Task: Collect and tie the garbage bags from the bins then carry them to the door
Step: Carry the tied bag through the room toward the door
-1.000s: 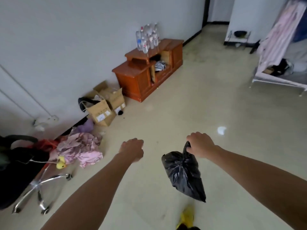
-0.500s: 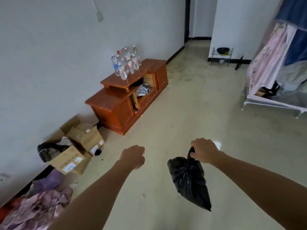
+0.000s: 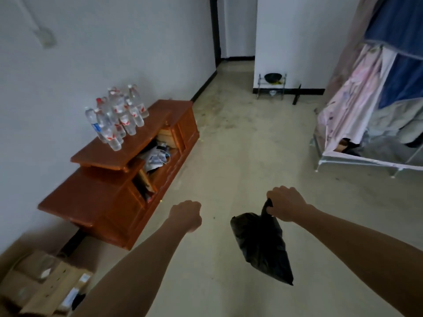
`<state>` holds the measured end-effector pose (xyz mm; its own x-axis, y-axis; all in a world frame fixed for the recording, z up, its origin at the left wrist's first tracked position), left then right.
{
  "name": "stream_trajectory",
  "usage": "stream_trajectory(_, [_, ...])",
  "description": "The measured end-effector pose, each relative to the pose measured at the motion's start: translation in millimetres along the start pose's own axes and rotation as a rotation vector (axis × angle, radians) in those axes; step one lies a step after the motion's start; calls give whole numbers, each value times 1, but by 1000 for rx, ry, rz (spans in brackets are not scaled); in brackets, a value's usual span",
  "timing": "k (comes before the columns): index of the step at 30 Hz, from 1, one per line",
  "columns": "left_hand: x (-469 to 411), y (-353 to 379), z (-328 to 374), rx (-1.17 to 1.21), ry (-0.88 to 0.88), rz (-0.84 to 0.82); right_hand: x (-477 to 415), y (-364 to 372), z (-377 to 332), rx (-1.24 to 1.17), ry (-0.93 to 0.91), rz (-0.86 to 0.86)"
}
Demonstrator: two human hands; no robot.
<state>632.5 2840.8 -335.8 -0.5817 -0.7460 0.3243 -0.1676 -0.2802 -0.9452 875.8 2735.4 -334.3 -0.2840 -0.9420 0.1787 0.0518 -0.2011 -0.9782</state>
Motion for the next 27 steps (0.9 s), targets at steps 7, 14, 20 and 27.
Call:
stream_trajectory(7, [-222,-87,41,-53,109,-15,-179,-23,102,-33,66,-29])
stream_trajectory(14, [-437,-129,62,-38,34,-65,-385,-17,193,-33,-2,-63])
stream_trajectory(20, [-596,-218,72,47,17,-15,-562,-72,272,-18,-60,-53])
stream_trajectory(27, [-805,-261,18,43,-44,-39,-776,-89,319,32,-61,-45])
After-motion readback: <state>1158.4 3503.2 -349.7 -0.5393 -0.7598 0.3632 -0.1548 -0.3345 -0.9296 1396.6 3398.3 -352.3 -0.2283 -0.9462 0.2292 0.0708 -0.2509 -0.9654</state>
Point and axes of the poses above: each hand's wrist, its own x-axis away from the middle knuckle, its own y-axis out of the palm, z = x × y, the point moved 9 cm from there along -x, towards the middle knuckle, and after that the axes turned 4 degrees about y, right-handed, at the moved point
